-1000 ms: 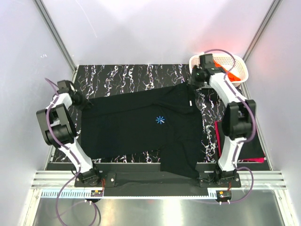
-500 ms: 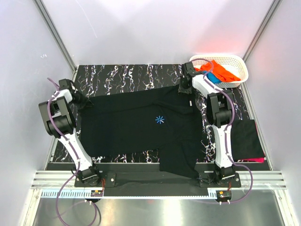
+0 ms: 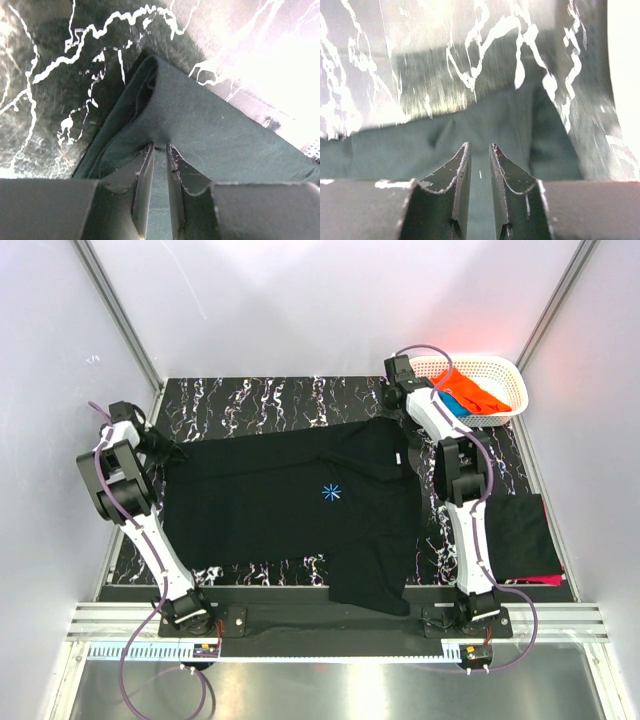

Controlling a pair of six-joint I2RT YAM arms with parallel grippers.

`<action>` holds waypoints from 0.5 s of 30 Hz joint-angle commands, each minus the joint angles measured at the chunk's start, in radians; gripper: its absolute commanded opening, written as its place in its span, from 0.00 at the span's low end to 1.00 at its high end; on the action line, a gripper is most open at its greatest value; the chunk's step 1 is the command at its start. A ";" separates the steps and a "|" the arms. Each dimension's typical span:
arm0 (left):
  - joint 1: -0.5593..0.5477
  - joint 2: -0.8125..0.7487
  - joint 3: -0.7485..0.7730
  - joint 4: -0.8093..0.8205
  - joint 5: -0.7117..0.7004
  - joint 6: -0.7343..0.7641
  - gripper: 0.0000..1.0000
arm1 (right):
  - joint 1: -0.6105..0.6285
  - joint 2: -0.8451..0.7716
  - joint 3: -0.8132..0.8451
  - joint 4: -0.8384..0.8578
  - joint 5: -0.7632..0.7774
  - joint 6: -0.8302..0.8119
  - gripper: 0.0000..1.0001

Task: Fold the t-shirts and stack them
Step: Fold the tshirt

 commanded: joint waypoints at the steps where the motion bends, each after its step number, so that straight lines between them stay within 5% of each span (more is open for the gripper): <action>1: 0.013 0.078 0.060 -0.036 -0.061 0.036 0.23 | 0.006 0.096 0.116 -0.015 0.009 -0.015 0.27; 10: 0.039 0.124 0.126 -0.064 -0.053 0.038 0.23 | -0.008 0.264 0.362 -0.207 0.113 -0.020 0.16; 15: 0.047 0.110 0.151 -0.099 -0.062 0.081 0.23 | -0.011 0.262 0.407 -0.228 0.101 -0.052 0.19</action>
